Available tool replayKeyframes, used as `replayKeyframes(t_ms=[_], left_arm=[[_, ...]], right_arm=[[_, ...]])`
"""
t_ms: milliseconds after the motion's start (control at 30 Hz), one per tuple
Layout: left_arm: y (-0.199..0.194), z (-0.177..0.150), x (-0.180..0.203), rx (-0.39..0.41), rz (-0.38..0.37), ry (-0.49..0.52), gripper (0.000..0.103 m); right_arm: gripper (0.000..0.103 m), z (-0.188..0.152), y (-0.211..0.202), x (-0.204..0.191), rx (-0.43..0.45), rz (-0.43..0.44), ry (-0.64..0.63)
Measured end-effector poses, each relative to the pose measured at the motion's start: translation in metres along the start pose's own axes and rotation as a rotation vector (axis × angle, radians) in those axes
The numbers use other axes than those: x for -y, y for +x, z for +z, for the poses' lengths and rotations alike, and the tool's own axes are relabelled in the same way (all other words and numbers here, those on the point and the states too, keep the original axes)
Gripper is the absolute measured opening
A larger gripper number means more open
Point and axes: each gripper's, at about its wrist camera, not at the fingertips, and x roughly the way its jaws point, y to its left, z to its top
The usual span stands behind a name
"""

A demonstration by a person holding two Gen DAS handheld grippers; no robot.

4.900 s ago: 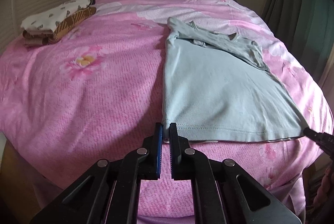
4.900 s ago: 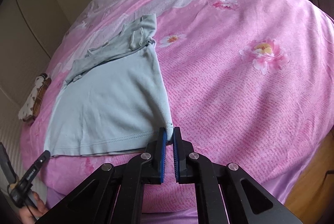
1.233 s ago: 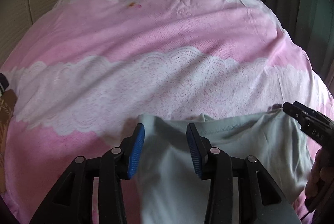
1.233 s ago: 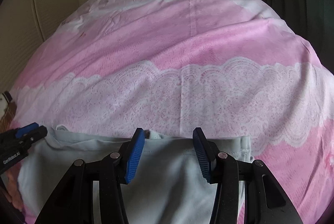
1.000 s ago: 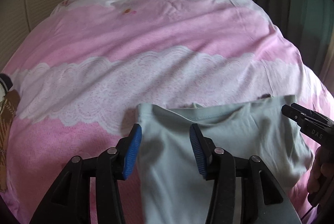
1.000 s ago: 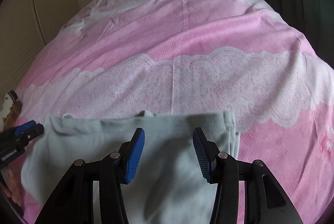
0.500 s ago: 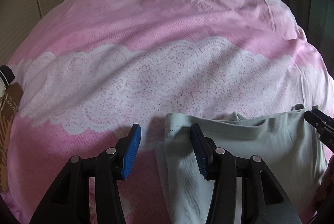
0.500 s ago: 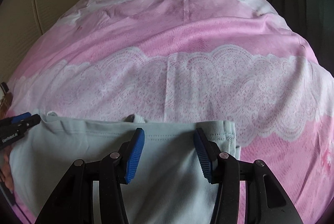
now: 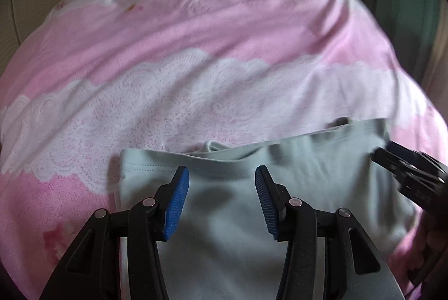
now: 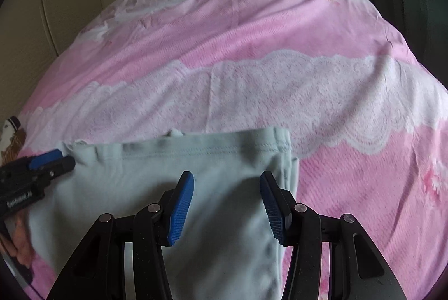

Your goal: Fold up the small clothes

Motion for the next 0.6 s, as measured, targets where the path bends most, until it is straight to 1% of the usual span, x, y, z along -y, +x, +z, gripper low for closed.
replayKeyframes(t_ms=[67, 133, 200, 300, 367, 400, 433, 500, 600], left_arm=[[0.011, 0.000, -0.007, -0.015, 0.057, -0.019, 0.048], [0.012, -0.001, -0.014, -0.012, 0.053, -0.057, 0.048], [0.005, -0.004, -0.017, -0.003, 0.053, -0.067, 0.048], [-0.018, -0.017, -0.016, 0.032, 0.062, -0.065, 0.049], [-0.037, -0.028, -0.018, 0.056, 0.079, -0.076, 0.051], [-0.046, -0.034, -0.019, 0.069, 0.088, -0.084, 0.055], [-0.060, -0.044, -0.021, 0.085, 0.108, -0.099, 0.056], [-0.075, -0.057, -0.023, 0.099, 0.130, -0.115, 0.056], [-0.094, -0.080, -0.031, 0.100, 0.159, -0.157, 0.056]], right_arm=[[0.050, -0.004, 0.005, 0.006, -0.003, -0.002, 0.013], [0.050, -0.004, 0.005, 0.006, 0.002, -0.005, 0.007], [0.050, -0.005, 0.002, 0.005, 0.009, -0.009, 0.002], [0.050, -0.009, -0.012, 0.006, 0.017, 0.021, 0.022], [0.050, -0.016, -0.026, 0.010, 0.025, 0.041, 0.046], [0.052, -0.020, -0.033, 0.012, 0.030, 0.050, 0.058], [0.057, -0.027, -0.043, 0.015, 0.038, 0.058, 0.072], [0.065, -0.037, -0.057, 0.018, 0.052, 0.062, 0.091], [0.066, -0.057, -0.075, 0.024, 0.040, 0.082, 0.120]])
